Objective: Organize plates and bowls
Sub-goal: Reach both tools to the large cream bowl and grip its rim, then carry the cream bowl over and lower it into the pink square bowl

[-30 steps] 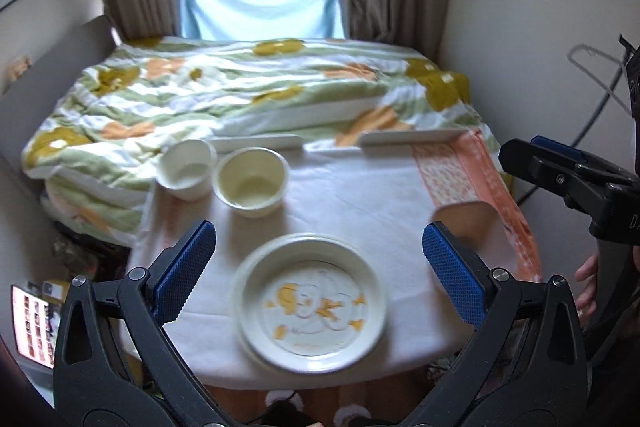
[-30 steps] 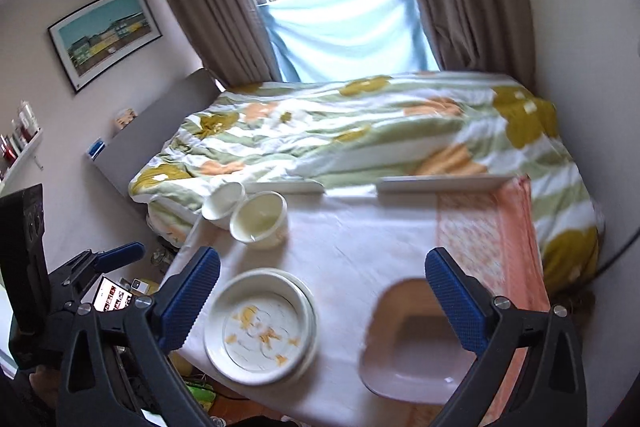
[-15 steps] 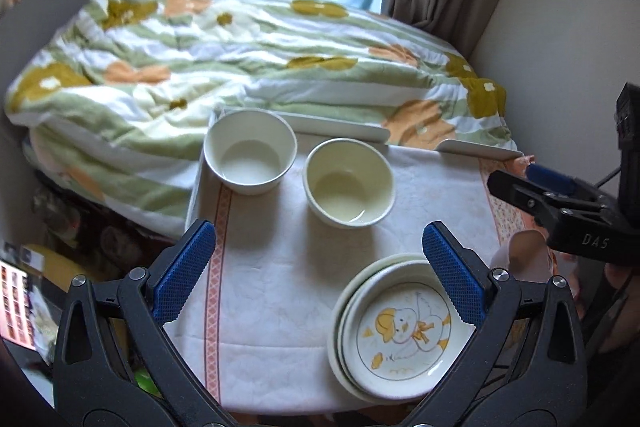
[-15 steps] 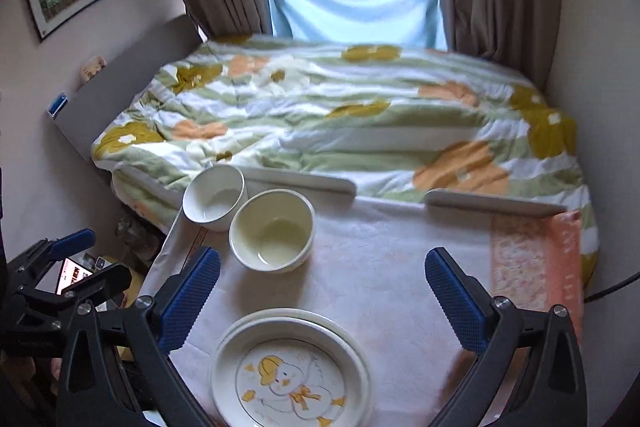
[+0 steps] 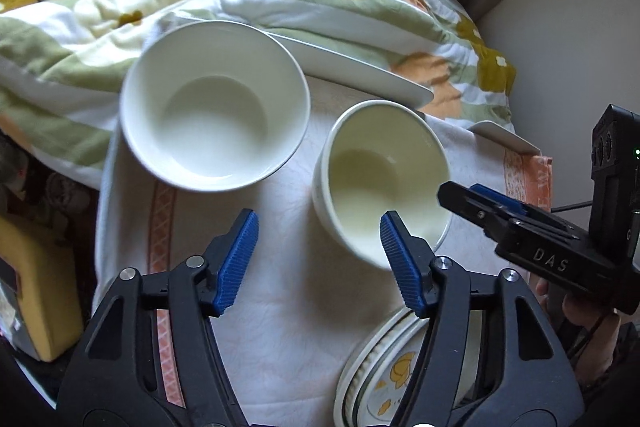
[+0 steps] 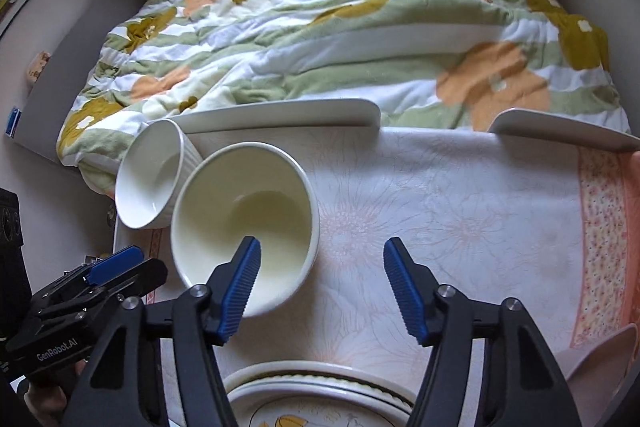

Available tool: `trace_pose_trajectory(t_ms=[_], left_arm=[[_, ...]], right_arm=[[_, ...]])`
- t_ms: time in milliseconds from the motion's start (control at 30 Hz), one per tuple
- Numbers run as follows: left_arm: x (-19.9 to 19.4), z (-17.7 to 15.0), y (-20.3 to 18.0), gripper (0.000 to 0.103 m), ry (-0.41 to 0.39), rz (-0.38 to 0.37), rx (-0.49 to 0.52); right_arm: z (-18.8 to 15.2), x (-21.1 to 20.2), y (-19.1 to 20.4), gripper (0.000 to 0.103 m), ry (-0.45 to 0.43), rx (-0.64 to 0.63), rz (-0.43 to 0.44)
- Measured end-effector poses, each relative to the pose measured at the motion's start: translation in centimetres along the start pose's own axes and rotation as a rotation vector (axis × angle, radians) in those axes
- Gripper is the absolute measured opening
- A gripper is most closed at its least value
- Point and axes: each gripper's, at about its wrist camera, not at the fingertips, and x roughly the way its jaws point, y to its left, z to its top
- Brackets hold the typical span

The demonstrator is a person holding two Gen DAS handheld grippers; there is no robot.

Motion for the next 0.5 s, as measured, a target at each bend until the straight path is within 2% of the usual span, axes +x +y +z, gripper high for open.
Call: trace_pose_trajectory(t_ms=[100,167,333,467,500], left_arm=[[1.6,0.8,0.0,0.041,0.042,-0.014,0.003],[2.5,1.2,0.0,0.038,0.065,-0.017,0.007],[3.0,2.2,0.0,0.023,0.071,-0.016,0.039],[3.6,2.6,0.0,0.015,0.089,-0.009,0.053],[3.8,2.7,-0.1,0.014,0.093,-0.005,0.060]], right_arm=[[0.4,1.0,0.1,0.046,0.028,0.010,0.009],[0.7,1.6,0.2,0.035,0.046,0.015,0.016],[1.0,2.4,0.5,0.032,0.066,0.021,0.022],[1.2,3.2,1.1,0.016,0.077,0.006,0.007],[1.2,3.3,1.0,0.016,0.075,0.013,0.006]])
